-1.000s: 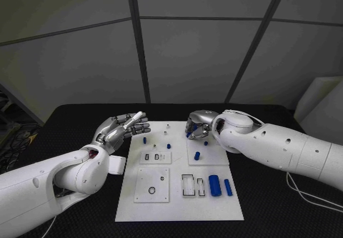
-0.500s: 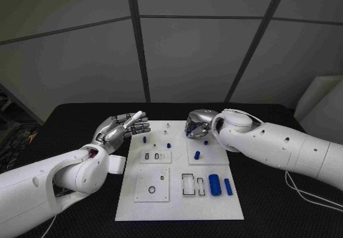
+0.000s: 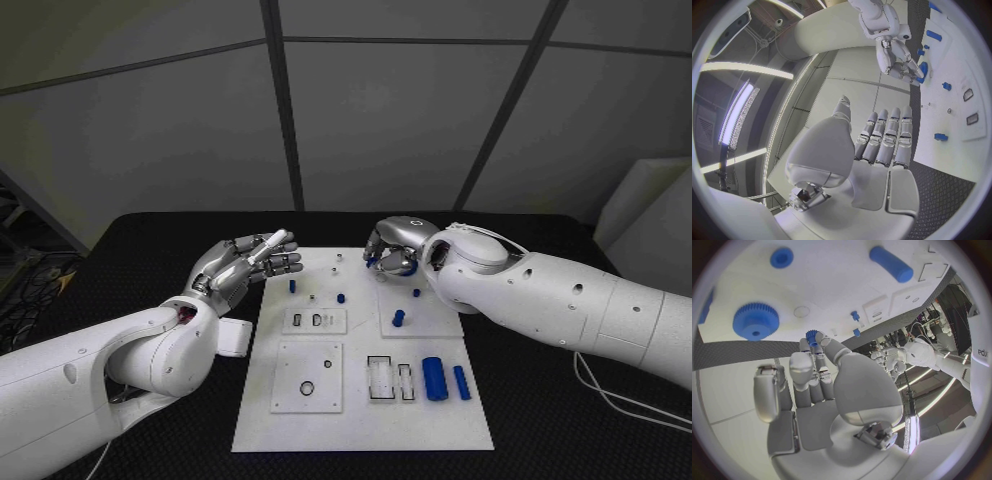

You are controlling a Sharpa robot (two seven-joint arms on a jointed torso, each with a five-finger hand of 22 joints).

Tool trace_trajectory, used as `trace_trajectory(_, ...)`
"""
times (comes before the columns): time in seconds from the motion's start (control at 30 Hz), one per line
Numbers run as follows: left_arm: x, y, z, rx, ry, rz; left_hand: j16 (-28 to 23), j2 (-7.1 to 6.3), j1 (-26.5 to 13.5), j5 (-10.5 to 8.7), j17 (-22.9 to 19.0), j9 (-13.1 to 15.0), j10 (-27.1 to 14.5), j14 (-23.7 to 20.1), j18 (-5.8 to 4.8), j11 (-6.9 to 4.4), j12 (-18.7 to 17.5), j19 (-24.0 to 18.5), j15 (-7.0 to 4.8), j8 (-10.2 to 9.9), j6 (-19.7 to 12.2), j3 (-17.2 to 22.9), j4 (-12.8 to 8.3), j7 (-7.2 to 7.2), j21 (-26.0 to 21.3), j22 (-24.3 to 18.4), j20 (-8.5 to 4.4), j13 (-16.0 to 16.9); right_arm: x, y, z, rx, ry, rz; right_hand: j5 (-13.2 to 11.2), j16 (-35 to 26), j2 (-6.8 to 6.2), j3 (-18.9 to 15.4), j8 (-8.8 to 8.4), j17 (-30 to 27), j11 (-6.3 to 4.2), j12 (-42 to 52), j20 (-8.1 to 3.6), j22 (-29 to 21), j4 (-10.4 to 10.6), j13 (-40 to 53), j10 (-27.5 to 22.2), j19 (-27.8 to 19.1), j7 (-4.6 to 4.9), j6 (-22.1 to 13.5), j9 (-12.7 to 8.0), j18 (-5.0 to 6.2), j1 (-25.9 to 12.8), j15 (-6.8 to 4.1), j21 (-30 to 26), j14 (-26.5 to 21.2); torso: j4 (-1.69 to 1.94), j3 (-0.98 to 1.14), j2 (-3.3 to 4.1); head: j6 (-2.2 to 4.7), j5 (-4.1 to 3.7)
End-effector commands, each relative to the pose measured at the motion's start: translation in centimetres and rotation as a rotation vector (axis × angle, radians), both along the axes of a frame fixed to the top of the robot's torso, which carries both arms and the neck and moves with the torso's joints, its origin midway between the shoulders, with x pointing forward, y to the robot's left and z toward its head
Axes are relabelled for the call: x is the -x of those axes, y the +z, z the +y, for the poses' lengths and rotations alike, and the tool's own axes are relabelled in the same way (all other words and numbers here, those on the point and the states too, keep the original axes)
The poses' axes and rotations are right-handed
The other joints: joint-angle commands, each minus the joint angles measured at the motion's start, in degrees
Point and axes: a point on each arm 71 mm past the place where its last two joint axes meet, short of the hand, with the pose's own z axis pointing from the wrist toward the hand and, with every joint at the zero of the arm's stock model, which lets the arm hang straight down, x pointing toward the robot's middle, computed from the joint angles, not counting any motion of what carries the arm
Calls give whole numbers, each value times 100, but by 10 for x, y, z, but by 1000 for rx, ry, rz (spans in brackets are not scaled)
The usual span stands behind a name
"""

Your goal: Assemble the parts on the task board

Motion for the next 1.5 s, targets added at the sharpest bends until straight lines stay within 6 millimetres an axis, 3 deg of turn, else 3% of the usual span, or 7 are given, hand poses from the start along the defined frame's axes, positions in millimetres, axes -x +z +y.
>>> trace_trajectory(0.03, 0, 2, -1, 1, -11, -12, -44, 46, 10, -17, -8, -10, 22, -44, -117, 13, -41, 32, 13, -28, -26, 0, -45, 348, -14, -10, -1, -2, -4, 8, 4, -54, -27, -75, 6, 28, -59, 39, 7, -9, -86, 23, -25, 803, 1, -10, 86, 203, -6, 26, 7, -70, -16, -43, 12, 57, 7, -1, 15, 6, 8)
trace_trajectory(0.6, 1, 5, -5, 7, -15, -19, -70, 56, 9, -17, -9, -11, 22, -67, -122, 11, -58, 14, 14, -36, -19, -9, -61, 345, -28, -24, -3, 0, -24, 5, 38, -63, -10, -73, 2, 51, -96, 82, -12, -11, -71, 16, -19, 780, 16, -26, 31, 185, 4, -8, 3, -65, -48, -34, 3, 43, 31, -20, 47, 30, 13)
trace_trajectory(1.5, 0, 11, -5, 9, -12, -30, -84, 58, 11, -16, -9, -12, 25, -79, -124, 10, -66, 3, 14, -41, -20, -15, -73, 344, -37, -32, -4, 1, -30, -4, 54, -3, 11, -8, -1, 54, -134, 137, -18, -52, -49, 16, -1, 717, 52, -44, -45, 141, 22, -59, -5, -51, -107, -15, -23, 19, 17, -6, 65, -11, 60)
